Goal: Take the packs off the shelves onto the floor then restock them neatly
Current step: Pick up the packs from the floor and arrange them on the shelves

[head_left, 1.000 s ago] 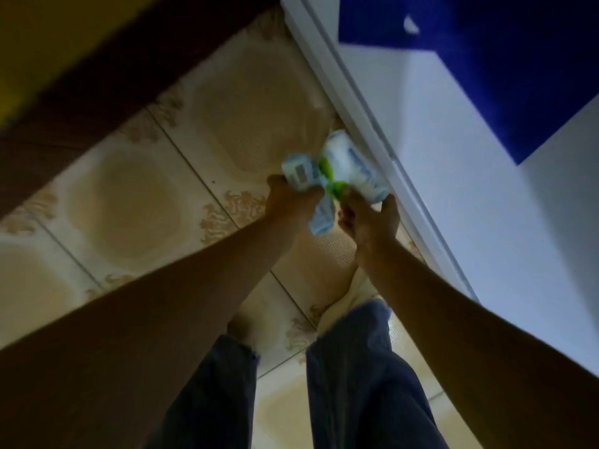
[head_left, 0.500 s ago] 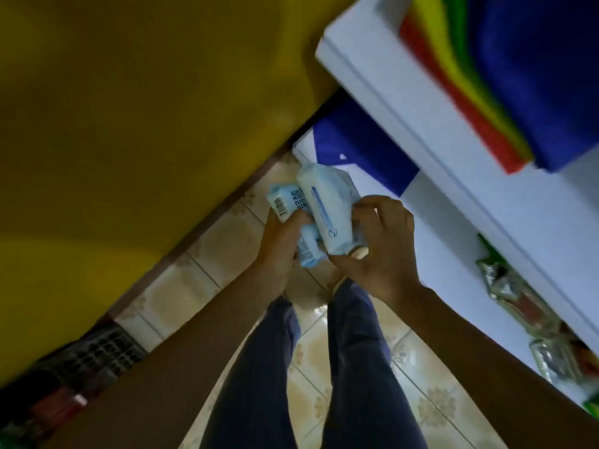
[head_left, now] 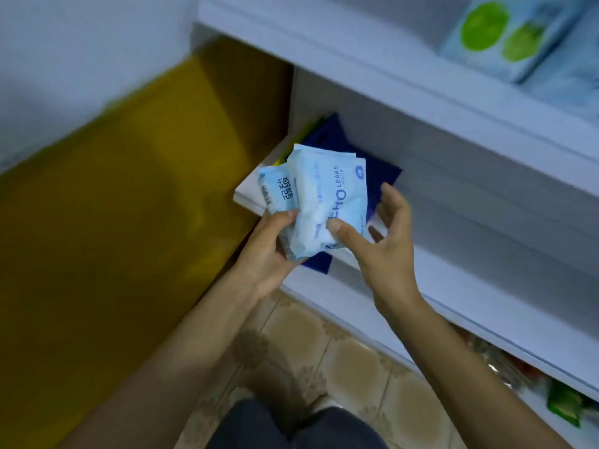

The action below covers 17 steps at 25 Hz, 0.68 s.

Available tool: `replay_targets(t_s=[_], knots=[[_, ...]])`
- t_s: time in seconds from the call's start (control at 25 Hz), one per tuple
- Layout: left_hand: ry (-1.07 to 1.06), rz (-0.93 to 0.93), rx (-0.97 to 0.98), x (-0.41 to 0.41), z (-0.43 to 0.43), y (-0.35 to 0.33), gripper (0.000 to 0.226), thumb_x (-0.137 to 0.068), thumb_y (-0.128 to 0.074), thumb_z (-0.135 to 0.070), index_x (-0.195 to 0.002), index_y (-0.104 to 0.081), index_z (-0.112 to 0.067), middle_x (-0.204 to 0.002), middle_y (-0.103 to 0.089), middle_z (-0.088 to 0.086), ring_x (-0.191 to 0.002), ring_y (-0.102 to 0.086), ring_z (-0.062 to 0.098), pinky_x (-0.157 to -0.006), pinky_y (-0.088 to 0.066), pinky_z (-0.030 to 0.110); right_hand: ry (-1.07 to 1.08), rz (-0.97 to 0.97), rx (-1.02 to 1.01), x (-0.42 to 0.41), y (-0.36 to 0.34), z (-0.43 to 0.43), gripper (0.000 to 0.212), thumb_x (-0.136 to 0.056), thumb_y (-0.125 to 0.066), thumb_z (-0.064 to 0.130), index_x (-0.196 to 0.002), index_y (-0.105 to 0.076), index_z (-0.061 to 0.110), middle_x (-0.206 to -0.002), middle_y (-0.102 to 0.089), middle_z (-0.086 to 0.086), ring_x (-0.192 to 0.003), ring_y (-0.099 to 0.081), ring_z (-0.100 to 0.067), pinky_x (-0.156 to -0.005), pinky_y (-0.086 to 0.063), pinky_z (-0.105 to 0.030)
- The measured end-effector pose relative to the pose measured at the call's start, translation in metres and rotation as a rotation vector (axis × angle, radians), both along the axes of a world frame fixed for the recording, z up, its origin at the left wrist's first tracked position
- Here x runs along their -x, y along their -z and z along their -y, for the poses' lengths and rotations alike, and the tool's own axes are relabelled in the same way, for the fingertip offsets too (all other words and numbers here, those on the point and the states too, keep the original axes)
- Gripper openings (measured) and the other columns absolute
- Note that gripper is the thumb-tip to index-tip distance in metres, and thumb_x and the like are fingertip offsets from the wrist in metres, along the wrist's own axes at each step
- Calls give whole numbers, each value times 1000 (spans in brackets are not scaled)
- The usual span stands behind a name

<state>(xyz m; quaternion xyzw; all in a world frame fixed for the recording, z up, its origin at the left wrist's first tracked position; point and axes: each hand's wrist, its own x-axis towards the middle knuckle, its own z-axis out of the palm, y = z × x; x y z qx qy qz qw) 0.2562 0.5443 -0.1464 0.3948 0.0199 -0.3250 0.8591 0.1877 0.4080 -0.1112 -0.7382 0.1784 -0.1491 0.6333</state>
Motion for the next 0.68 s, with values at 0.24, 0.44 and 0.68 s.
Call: replay_targets(t_s=[0.24,0.44,0.68], knots=[[-25,369,-295,-2,97,-86,32,-89,-56,-4,-121,-54,-12,-115,-68,9,-101,-67,27,-79,-57,43,155,108,-103,43,-71,97,42,-70,-82,8,-101,-55,20,-101,-68,-1,-92,-67,-15,-69,-54,-24],[-105,921,-624,-26,145,-147,27,-82,-70,-9,-101,-56,-22,-94,-65,-5,-82,-63,11,-61,-52,16,295,297,347,62,-120,166,45,-70,-80,6,-92,-53,35,-94,-63,14,-84,-61,-5,-68,-51,-24],[-80,1196,-714,-78,193,-187,35,-66,-73,-28,-96,-55,-28,-93,-63,-15,-77,-59,-3,-62,-46,10,408,258,457,46,-142,217,46,-72,-80,9,-106,-57,28,-99,-63,12,-88,-60,-3,-63,-48,-10]])
